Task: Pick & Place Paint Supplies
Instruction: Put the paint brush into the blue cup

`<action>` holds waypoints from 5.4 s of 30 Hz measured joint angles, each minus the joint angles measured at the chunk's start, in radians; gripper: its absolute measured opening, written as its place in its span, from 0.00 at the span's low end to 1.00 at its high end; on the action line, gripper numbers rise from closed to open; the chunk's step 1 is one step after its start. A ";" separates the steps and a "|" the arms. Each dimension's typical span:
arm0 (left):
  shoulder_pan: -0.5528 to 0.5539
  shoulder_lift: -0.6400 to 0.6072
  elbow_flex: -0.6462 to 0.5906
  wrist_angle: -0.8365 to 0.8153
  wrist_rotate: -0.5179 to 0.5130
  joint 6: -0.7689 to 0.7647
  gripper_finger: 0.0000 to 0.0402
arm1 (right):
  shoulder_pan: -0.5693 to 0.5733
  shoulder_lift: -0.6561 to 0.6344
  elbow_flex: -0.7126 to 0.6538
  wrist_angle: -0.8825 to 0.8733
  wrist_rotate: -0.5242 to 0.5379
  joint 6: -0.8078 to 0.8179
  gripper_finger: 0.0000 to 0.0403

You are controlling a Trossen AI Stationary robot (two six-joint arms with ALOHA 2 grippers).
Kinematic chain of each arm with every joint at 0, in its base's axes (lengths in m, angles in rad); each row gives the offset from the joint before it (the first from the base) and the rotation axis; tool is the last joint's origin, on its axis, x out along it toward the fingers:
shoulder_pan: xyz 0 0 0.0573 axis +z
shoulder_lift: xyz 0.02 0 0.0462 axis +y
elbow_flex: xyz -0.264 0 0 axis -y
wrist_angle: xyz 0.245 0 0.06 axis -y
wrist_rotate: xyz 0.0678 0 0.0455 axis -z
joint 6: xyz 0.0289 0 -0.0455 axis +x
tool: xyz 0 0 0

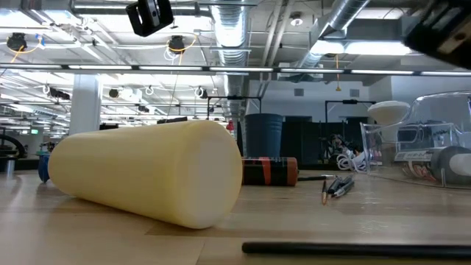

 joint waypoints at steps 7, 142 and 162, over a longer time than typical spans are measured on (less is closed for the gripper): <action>-0.057 0.000 0.000 0.001 -0.098 -0.009 0.00 | 0.059 0.100 -0.002 0.019 -0.002 0.018 0.01; -0.123 0.000 0.000 0.006 -0.218 0.042 0.00 | -0.273 0.032 0.293 -0.973 -0.052 -0.237 0.00; -0.118 0.000 0.000 -0.040 -0.219 0.065 0.00 | -0.710 -0.001 0.544 -1.175 -0.166 -0.259 0.00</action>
